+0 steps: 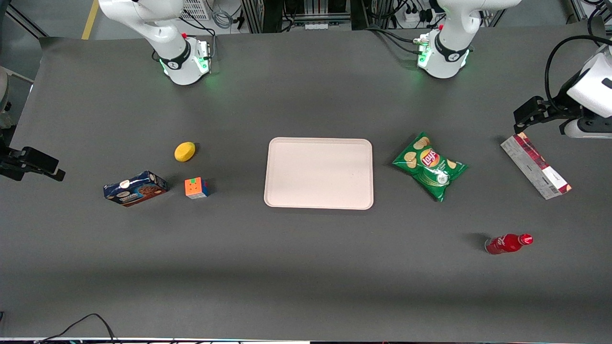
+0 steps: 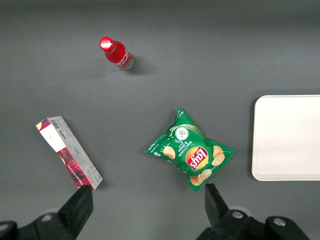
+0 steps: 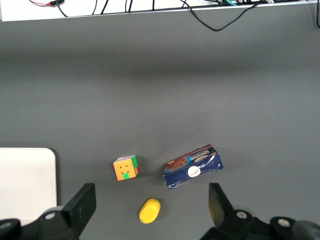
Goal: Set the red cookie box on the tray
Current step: 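Move the left gripper toward the red-and-white cookie box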
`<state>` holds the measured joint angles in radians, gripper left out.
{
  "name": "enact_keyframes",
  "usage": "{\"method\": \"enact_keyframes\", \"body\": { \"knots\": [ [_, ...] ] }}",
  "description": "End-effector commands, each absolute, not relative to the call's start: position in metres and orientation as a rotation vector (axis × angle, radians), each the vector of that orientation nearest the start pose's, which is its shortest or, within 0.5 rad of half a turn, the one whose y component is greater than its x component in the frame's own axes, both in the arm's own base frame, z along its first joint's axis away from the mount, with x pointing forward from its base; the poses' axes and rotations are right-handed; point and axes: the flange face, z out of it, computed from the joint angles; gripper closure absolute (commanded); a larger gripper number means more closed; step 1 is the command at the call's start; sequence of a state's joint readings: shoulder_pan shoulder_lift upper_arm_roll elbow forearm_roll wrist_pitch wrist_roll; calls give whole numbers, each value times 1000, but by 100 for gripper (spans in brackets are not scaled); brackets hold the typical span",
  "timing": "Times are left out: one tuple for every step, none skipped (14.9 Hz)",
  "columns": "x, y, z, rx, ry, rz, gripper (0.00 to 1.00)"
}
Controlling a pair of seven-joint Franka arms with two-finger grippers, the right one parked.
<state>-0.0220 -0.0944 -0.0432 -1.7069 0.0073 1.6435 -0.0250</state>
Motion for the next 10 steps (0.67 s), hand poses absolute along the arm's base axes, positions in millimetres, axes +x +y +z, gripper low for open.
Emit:
{"method": "enact_keyframes", "body": {
  "knots": [
    [528,-34,618,-3128,46,-61,0],
    [528,-34,618,-3128,46,-63,0],
    [528,-35,618,-3128,49,-63,0],
    [528,-35,617,-3128,49,-61,0],
    [528,-33,617,-3127,44,-59,0],
    [528,-32,615,-3127,42,-51,0],
    [527,-30,610,-3123,35,-35,0],
    [525,-18,599,-3122,-2,1,0],
    [520,7,585,-3125,-73,28,0],
    [511,27,563,-3129,-138,74,0]
  ]
}}
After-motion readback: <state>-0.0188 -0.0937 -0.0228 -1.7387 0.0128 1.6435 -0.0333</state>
